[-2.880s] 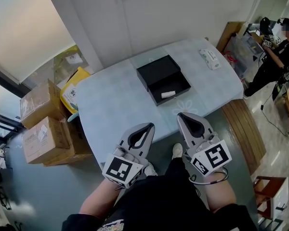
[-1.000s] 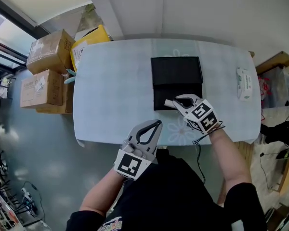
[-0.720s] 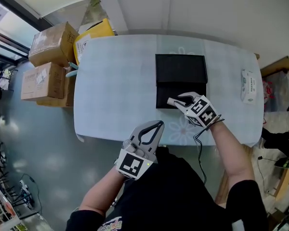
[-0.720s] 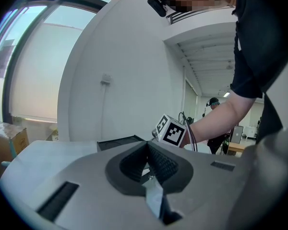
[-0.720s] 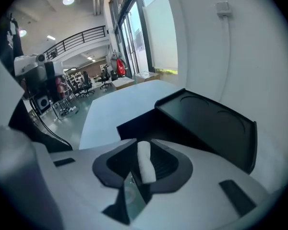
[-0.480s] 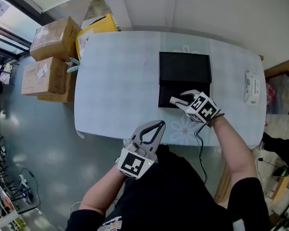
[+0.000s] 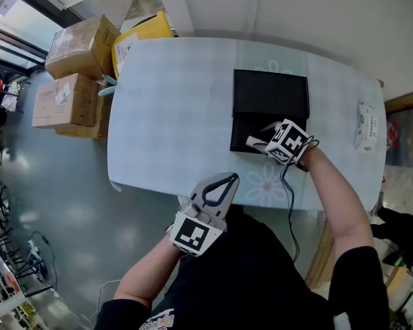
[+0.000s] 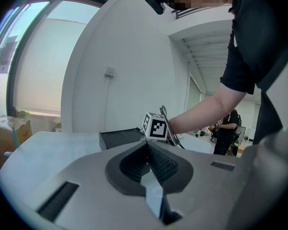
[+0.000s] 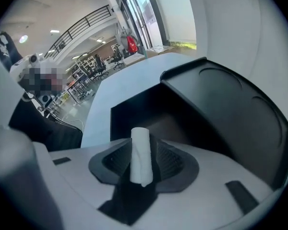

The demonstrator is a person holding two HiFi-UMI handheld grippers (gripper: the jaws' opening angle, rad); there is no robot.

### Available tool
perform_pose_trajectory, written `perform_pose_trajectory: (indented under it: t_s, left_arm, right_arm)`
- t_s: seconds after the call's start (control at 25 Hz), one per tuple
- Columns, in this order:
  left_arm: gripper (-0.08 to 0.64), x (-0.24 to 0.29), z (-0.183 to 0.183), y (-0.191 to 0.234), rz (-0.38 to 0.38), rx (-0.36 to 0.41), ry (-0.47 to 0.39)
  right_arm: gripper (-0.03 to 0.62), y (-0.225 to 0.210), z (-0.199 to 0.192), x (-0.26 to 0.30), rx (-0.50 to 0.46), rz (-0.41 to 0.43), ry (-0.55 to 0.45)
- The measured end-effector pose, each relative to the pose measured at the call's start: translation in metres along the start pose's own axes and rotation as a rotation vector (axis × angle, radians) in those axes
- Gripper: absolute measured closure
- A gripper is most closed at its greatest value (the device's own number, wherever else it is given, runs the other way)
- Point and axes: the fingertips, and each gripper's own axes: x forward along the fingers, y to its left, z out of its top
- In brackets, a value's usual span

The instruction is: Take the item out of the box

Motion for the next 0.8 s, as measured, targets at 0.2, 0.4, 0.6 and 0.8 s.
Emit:
perform_pose_trajectory:
  t_s: [0.2,0.4,0.6,0.8]
  left_arm:
    - [0.558,0.0,-0.005,-0.002,0.004,-0.012,0.006]
    - [0.558,0.002,-0.004,-0.004,0.006,-0.018,-0.003]
    - [0.558,0.002,-0.001,-0.005,0.009,-0.021,-0.002]
    - [0.558,-0.002,0.002,-0.005,0.009,-0.016,-0.003]
  right_arm:
    - [0.445,-0.003,-0.004,0.008,-0.106,-0.04,0.144]
    - [0.445,-0.013,-0.01,0.018,-0.195,-0.108,0.182]
    - [0.449,-0.014,-0.008,0.017,-0.168,-0.116,0.134]
    - [0.453,-0.013,-0.005,0.013,-0.121,-0.124,0.091]
